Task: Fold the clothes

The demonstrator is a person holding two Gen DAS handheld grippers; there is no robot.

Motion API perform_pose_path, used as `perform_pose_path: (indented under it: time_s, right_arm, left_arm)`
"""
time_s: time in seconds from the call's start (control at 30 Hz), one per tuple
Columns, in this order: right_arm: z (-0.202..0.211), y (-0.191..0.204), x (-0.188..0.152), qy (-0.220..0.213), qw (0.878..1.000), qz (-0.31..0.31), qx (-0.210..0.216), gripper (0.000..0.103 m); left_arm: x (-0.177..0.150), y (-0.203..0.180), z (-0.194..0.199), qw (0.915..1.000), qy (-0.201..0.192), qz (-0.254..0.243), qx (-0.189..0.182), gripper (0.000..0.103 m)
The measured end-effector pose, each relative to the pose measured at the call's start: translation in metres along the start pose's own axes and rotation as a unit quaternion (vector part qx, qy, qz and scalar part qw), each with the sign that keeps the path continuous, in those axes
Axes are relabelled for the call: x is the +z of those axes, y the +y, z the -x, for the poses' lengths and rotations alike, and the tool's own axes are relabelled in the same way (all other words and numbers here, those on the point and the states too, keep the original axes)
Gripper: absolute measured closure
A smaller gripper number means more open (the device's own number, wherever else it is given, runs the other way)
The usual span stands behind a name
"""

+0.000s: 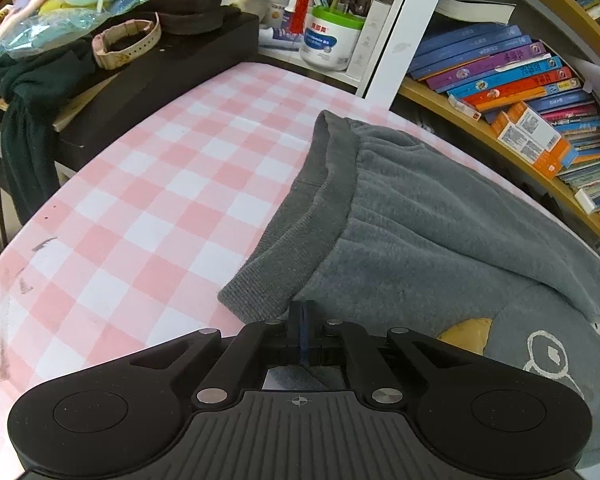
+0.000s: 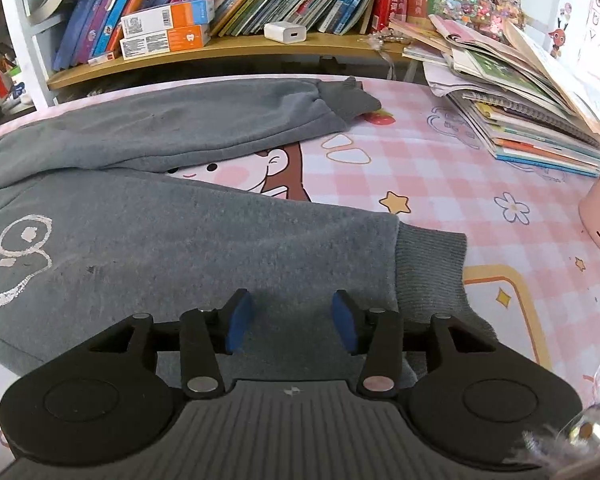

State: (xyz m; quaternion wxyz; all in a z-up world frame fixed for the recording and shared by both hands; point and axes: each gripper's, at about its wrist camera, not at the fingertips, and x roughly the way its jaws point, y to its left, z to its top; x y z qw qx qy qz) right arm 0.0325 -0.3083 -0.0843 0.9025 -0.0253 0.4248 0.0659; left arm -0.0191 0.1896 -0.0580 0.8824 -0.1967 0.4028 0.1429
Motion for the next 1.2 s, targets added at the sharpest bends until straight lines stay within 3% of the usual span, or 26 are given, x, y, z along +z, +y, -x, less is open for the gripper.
perform_pose_path:
  time_s: [0.1,0.4,0.63,0.93,1.2]
  right_arm:
    - [0.005,0.003,-0.003,0.000,1.000,0.001,0.003,0.058]
    - [0.019,0.032,-0.009,-0.014,0.998,0.048,0.030,0.057]
    - [0.021,0.045,-0.013,-0.012,0.997,0.058,0.048,0.057]
    - [0.027,0.058,-0.019,-0.015,0.997,0.059,0.049,0.054]
    - [0.029,0.073,-0.021,-0.006,0.999,0.040,0.025,0.054]
  left_arm:
    - [-0.003,-0.006,0.015,0.9996,-0.019,-0.019,-0.002,0.099]
    - [-0.017,-0.010,0.049,0.9981,-0.059,-0.006,-0.016,0.098]
    - [-0.031,-0.014,0.065,0.9976,-0.068,-0.012,-0.006,0.073]
    - [-0.040,0.006,0.067,0.9983,-0.057,0.012,0.006,0.063]
    - [-0.026,0.034,0.052,0.9978,-0.032,0.057,-0.012,0.063]
